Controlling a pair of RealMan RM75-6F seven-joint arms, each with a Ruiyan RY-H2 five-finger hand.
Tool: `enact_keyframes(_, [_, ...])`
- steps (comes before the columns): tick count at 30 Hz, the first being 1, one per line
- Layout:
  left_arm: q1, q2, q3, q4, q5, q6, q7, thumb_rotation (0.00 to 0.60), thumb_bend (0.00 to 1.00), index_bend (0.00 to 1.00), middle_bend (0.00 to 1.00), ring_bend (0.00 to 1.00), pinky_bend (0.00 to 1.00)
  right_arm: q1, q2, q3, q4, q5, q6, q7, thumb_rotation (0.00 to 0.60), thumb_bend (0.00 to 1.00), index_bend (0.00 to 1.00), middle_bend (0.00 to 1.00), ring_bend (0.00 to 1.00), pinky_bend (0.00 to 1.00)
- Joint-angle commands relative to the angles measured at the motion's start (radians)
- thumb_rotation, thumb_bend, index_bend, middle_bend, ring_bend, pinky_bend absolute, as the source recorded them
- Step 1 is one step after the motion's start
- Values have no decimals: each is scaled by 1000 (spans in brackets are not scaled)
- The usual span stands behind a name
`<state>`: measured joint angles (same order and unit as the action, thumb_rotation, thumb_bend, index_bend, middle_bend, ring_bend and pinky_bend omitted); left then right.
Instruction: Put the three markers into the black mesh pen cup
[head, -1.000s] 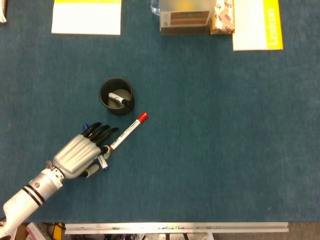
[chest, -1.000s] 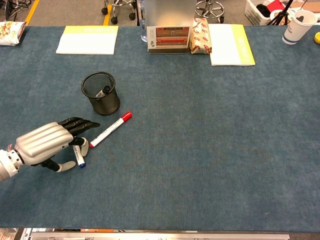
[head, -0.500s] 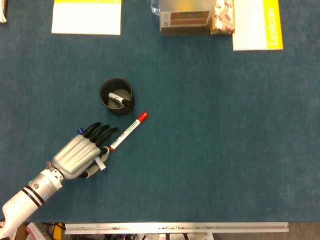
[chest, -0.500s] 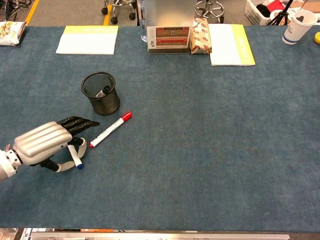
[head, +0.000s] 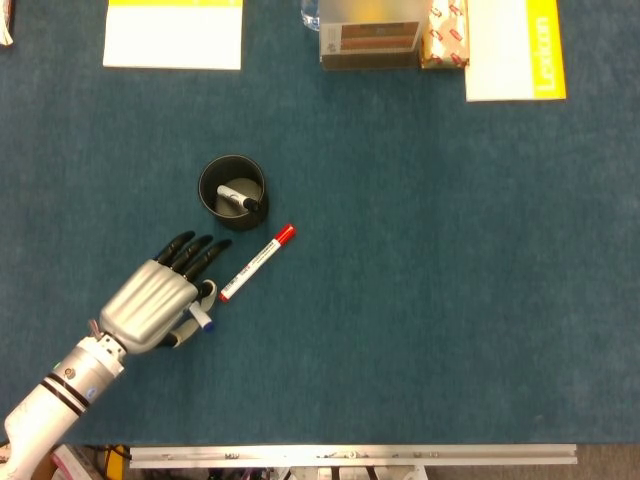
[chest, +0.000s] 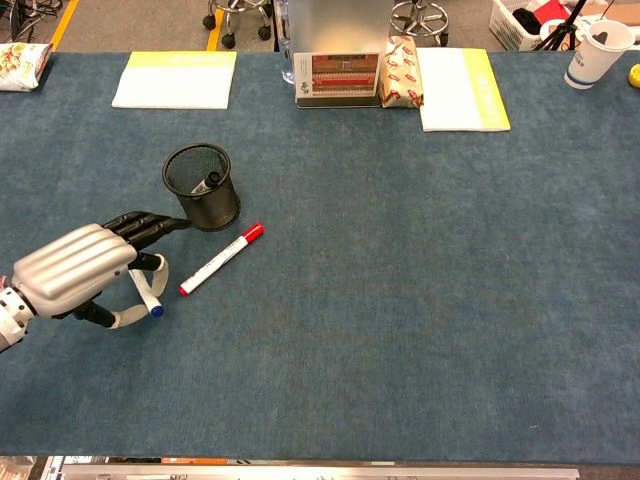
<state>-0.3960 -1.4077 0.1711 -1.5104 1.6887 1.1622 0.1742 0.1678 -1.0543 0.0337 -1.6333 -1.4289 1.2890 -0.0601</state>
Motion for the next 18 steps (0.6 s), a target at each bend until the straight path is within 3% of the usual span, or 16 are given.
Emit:
enact_keyframes(1, [6, 12, -27, -45, -27, 4, 55, 600, 311, 531, 0, 0, 70, 0, 0, 0, 0, 1, -1, -1, 600, 0, 102, 197, 109, 406])
enact_keyframes(18, [27, 32, -110, -169, -109, 44, 302, 600, 311, 535, 0, 0, 70, 2, -2, 1, 2, 6, -5, -3, 600, 0, 102, 197, 109, 406])
